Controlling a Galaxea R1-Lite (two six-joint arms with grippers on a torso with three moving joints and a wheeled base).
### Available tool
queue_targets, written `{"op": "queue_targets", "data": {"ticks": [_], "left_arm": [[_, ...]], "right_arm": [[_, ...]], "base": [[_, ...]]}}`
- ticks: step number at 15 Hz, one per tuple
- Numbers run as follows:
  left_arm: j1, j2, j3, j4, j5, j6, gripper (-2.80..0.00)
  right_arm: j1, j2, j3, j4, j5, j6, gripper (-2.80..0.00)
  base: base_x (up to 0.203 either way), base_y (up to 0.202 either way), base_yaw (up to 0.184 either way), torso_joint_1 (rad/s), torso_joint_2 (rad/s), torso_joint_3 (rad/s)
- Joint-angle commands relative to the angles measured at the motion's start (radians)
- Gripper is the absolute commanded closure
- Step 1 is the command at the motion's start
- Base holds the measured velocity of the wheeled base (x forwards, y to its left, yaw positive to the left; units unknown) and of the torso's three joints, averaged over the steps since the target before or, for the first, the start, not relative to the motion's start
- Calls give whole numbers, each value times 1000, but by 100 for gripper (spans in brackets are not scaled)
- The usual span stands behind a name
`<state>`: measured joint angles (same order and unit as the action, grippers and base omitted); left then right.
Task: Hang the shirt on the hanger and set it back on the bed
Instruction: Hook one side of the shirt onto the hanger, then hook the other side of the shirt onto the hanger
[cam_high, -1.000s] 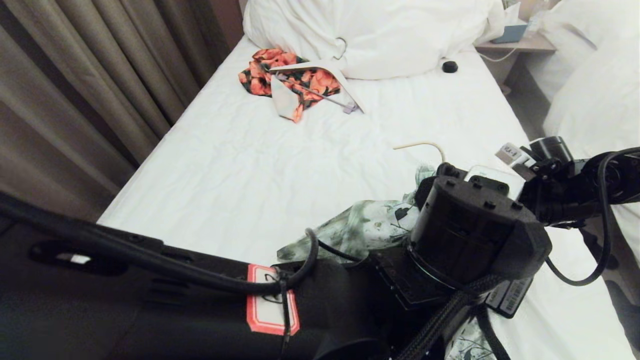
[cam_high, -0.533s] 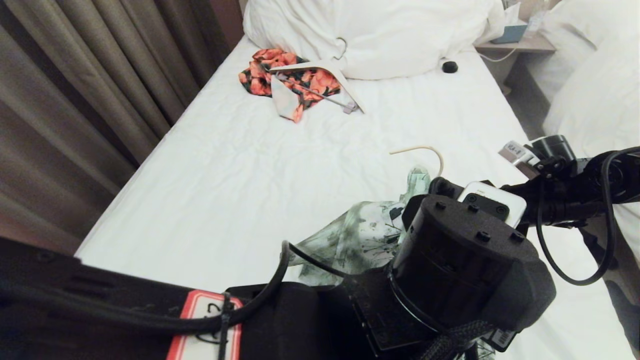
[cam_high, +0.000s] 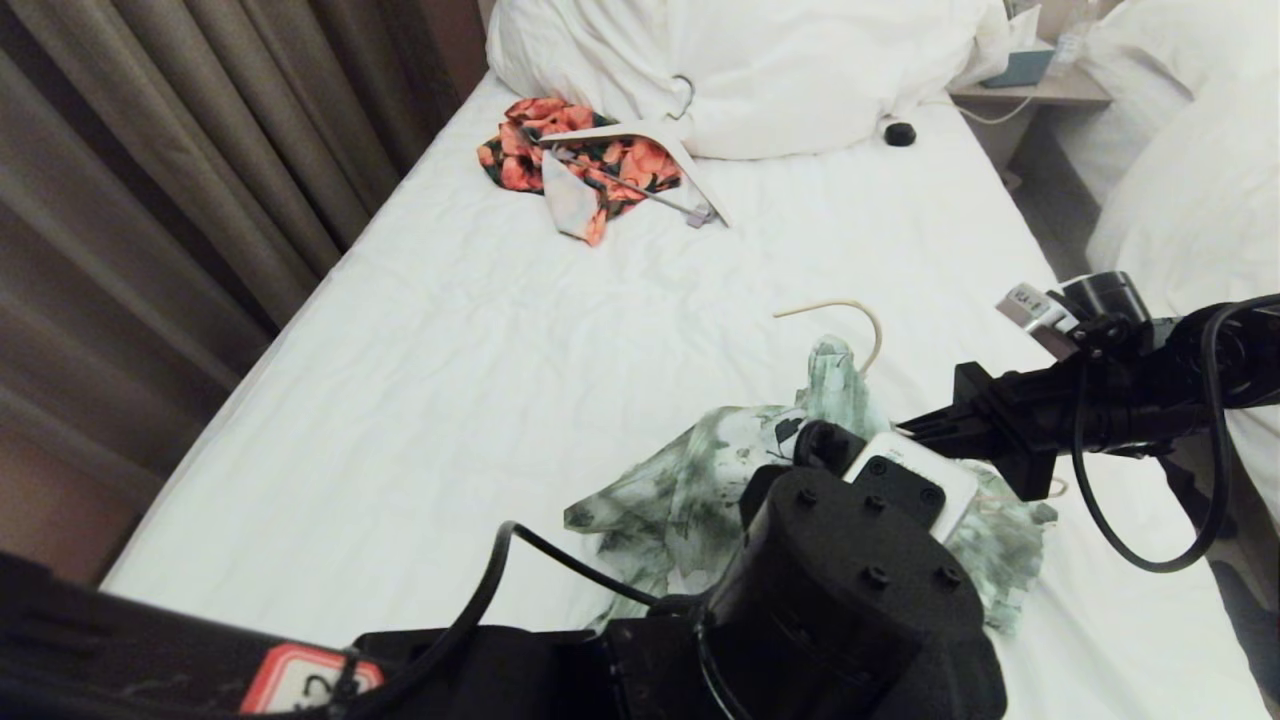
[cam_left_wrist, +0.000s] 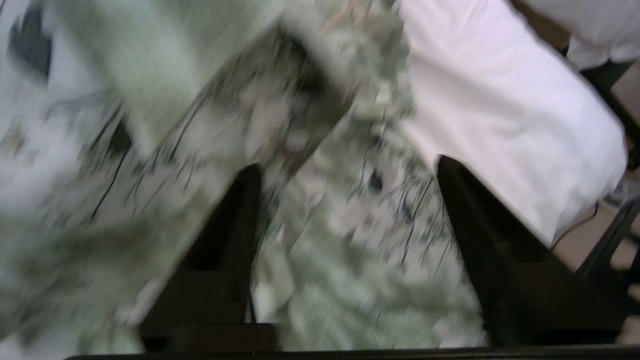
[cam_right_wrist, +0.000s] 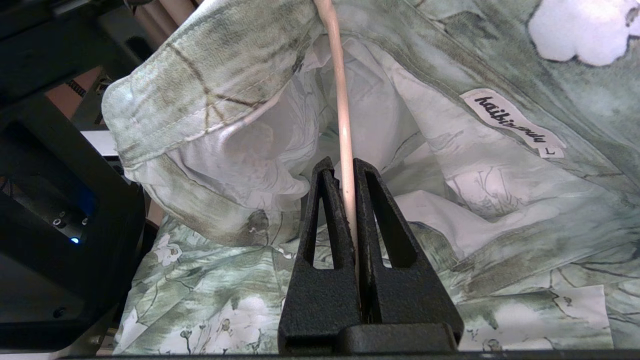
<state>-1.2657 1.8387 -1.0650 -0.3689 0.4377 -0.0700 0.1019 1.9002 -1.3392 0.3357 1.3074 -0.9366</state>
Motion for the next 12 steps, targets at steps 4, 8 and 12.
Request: {"op": "queue_targets", "data": {"ticks": [4,8,12], "left_arm": [[106,-146,187,-2,-4,0,0],[249,-254,258,-1,-69,31,0],[327,-324,274,4,-149,69,0]], "right_arm": [[4,0,-1,2,7,-7,0],[5,-1,-2,2,7,-7,0],[5,3,-2,2,6,-7,0]], "base": [[0,0,0,0,0,0],[0,0,0,0,0,0],[0,0,0,0,0,0]]}}
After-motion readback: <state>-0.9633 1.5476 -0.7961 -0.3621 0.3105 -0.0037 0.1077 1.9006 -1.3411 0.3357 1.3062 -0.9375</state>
